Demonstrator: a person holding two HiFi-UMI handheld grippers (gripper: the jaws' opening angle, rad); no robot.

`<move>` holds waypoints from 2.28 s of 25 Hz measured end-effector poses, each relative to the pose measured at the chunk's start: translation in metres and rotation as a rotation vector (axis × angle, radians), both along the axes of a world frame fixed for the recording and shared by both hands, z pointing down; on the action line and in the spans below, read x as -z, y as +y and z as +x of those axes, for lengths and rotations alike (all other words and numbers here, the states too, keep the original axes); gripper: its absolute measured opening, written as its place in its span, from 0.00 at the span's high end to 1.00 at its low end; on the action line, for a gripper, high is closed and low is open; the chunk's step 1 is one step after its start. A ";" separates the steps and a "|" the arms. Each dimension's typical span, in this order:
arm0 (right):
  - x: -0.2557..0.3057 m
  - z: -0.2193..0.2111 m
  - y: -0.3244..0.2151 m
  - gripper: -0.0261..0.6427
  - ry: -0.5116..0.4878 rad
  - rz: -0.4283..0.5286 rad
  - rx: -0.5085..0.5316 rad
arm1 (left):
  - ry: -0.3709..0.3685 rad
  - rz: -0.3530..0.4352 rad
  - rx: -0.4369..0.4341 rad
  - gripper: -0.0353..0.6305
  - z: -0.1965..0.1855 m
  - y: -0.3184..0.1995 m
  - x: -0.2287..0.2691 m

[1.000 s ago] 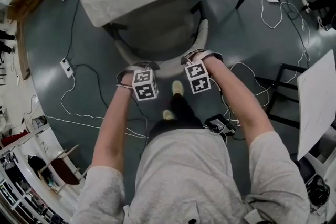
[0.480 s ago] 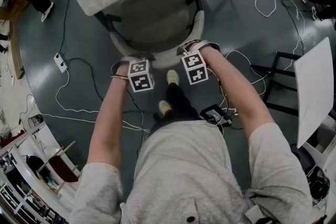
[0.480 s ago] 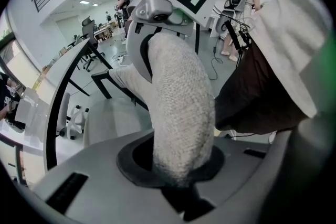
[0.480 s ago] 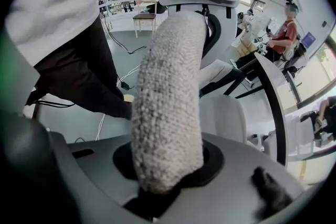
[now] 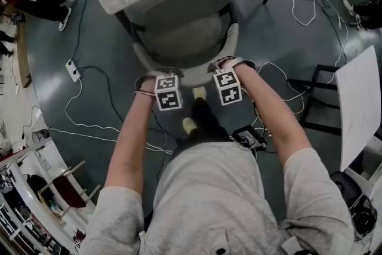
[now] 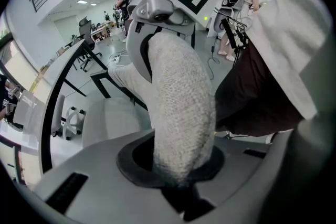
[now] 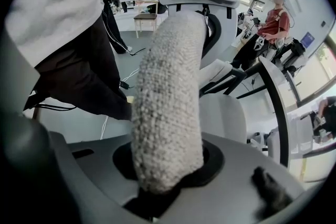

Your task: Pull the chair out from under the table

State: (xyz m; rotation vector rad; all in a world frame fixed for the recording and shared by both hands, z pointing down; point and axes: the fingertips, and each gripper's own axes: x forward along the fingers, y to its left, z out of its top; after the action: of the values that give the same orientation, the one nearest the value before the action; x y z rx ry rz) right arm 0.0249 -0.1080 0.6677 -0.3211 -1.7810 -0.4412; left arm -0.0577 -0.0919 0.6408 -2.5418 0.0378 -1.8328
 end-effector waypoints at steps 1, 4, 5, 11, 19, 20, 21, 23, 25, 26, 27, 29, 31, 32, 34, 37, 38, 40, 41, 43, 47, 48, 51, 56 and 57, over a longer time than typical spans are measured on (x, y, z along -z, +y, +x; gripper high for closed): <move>0.000 0.000 0.003 0.80 0.000 0.000 -0.002 | -0.001 0.001 -0.001 0.82 0.000 0.002 0.000; 0.000 0.002 0.011 0.80 -0.002 -0.001 -0.006 | -0.005 -0.001 -0.005 0.82 0.002 0.011 0.000; -0.001 0.004 0.015 0.80 -0.001 -0.001 -0.006 | -0.006 -0.001 -0.005 0.82 0.003 0.014 -0.001; -0.002 0.011 0.031 0.80 0.001 0.002 -0.016 | -0.009 -0.001 -0.013 0.82 0.010 0.030 -0.001; -0.006 0.013 0.050 0.80 0.000 0.006 -0.020 | -0.008 0.002 -0.014 0.82 0.012 0.049 -0.005; -0.006 0.014 0.051 0.80 0.000 0.007 -0.021 | -0.008 0.002 -0.015 0.82 0.013 0.050 -0.005; -0.006 0.014 0.052 0.80 0.001 0.007 -0.023 | -0.009 0.002 -0.017 0.82 0.013 0.051 -0.005; -0.005 0.013 0.055 0.80 0.000 0.008 -0.027 | -0.010 0.003 -0.020 0.82 0.012 0.053 -0.005; -0.005 0.012 0.058 0.80 -0.002 0.008 -0.031 | -0.010 0.004 -0.023 0.82 0.011 0.056 -0.004; -0.005 0.013 0.060 0.80 -0.002 0.010 -0.033 | -0.011 0.004 -0.025 0.82 0.011 0.059 -0.004; -0.004 0.013 0.062 0.80 -0.002 0.011 -0.035 | -0.013 0.005 -0.027 0.82 0.012 0.060 -0.004; -0.004 0.014 0.065 0.80 -0.001 0.011 -0.038 | -0.013 0.006 -0.031 0.82 0.012 0.063 -0.003; -0.004 0.014 0.069 0.80 -0.004 0.010 -0.042 | -0.013 0.006 -0.034 0.82 0.013 0.066 -0.003; -0.004 0.014 0.070 0.80 -0.004 0.009 -0.044 | -0.013 0.006 -0.036 0.82 0.013 0.067 -0.003; -0.003 0.013 0.075 0.80 -0.004 0.008 -0.049 | -0.015 0.004 -0.040 0.82 0.012 0.071 -0.003; -0.003 0.013 0.082 0.80 -0.003 0.009 -0.054 | -0.014 0.002 -0.044 0.82 0.012 0.079 -0.003; -0.004 0.015 0.085 0.80 -0.002 0.009 -0.054 | -0.014 0.002 -0.045 0.82 0.013 0.082 -0.003; -0.004 0.017 0.091 0.80 -0.001 0.009 -0.056 | -0.015 0.002 -0.048 0.82 0.015 0.088 -0.003; -0.004 0.017 0.094 0.80 -0.002 0.010 -0.059 | -0.015 0.003 -0.050 0.82 0.015 0.090 -0.003; -0.004 0.018 0.098 0.80 -0.003 0.009 -0.064 | -0.018 0.003 -0.055 0.82 0.016 0.093 -0.004; -0.005 0.019 0.109 0.80 -0.001 0.004 -0.074 | -0.015 0.001 -0.063 0.82 0.017 0.103 -0.005; -0.005 0.018 0.110 0.80 0.000 0.005 -0.076 | -0.016 0.001 -0.065 0.82 0.016 0.104 -0.005; -0.006 0.018 0.118 0.80 -0.001 0.007 -0.081 | -0.014 0.001 -0.070 0.82 0.016 0.112 -0.005; -0.006 0.022 0.132 0.80 -0.002 0.008 -0.086 | -0.019 0.004 -0.074 0.82 0.020 0.125 -0.005; -0.006 0.022 0.135 0.80 -0.002 0.008 -0.087 | -0.018 0.004 -0.076 0.82 0.020 0.128 -0.005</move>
State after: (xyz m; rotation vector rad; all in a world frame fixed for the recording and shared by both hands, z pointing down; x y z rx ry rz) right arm 0.0470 0.0268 0.6734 -0.2370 -1.7871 -0.3869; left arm -0.0377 0.0362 0.6457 -2.4870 -0.0542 -1.8269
